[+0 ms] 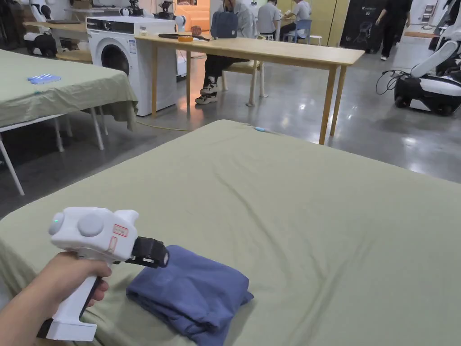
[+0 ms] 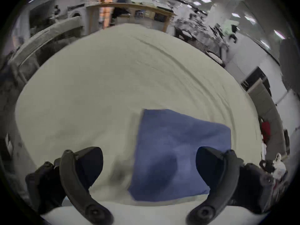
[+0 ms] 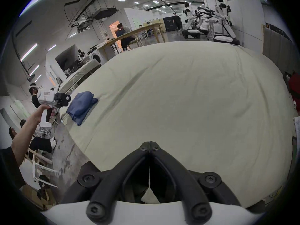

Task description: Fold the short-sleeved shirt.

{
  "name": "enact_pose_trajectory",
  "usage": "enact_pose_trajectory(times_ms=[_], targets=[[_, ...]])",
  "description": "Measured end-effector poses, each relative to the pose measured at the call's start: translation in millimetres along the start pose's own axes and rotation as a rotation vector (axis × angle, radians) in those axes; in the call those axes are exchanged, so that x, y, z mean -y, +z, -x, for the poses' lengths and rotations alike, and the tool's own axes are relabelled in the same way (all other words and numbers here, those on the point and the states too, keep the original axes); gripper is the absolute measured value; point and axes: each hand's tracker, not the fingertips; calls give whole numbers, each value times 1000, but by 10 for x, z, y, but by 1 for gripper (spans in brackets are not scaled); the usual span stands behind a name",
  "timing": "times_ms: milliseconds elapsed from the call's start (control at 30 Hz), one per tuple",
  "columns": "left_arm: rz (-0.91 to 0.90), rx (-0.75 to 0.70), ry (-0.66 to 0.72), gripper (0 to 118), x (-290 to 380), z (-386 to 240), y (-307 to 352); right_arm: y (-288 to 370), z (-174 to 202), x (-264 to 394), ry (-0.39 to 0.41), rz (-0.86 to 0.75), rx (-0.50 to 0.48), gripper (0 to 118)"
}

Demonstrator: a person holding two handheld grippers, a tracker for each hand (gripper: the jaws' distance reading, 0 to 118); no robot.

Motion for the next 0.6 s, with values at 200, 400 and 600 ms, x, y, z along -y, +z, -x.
enact_pose_trajectory(times_ms=[200, 400, 600], targets=[[-258, -106, -123, 33, 342, -899, 644, 245, -271, -79, -31, -60, 40, 1], [-542, -7, -291, 0, 667, -2591, 1144, 742, -561, -637, 50, -245, 229, 1], [-757, 103, -381, 0, 637, -3863, 1453, 1380, -703, -1331, 97, -475, 350, 1]])
